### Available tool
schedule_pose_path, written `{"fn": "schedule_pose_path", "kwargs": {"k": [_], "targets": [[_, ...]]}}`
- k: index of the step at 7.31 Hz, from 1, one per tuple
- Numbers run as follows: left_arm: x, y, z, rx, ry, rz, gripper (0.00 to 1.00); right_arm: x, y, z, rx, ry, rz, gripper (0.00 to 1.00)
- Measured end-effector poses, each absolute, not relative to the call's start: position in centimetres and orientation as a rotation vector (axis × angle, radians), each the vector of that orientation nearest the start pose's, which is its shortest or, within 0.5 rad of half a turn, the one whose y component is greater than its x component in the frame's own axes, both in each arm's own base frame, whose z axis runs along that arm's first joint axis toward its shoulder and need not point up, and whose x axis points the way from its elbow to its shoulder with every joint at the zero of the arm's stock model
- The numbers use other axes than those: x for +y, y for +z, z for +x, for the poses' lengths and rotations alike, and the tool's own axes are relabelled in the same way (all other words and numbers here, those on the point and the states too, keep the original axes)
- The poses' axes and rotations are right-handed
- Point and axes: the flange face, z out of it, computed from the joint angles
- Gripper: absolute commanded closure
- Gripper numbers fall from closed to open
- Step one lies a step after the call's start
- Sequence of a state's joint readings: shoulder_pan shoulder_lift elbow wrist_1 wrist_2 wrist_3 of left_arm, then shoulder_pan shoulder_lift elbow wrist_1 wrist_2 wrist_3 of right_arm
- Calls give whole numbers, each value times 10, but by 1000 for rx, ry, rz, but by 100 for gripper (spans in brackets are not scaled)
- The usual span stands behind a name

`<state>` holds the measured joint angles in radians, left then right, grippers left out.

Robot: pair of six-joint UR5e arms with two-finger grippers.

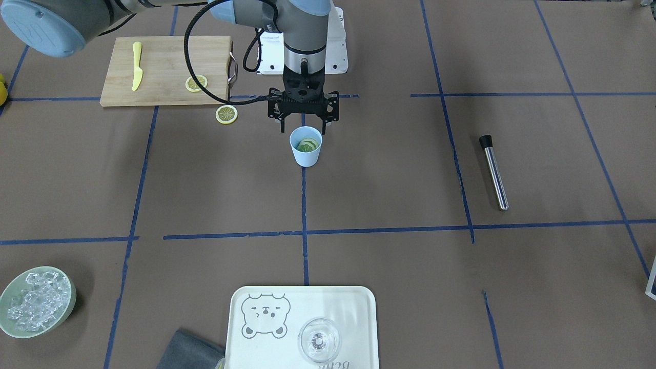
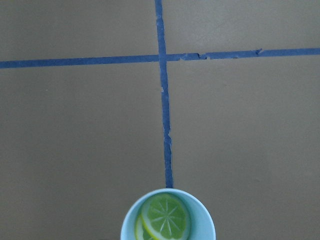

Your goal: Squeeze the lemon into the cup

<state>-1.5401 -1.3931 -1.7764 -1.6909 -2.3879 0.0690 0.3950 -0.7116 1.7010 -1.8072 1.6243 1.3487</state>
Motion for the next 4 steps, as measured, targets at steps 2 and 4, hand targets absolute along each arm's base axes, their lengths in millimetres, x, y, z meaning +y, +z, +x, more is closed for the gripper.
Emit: {"fn": "schedule_pose_path", "kwargs": {"k": [2,4], "targets": [[-428,622,-47,814,155,158,0,-383,114,-571,-738,111,192,0],[-432,616,-45,809,169,171,0,-415,116,-542,-745,52,193,0]]}}
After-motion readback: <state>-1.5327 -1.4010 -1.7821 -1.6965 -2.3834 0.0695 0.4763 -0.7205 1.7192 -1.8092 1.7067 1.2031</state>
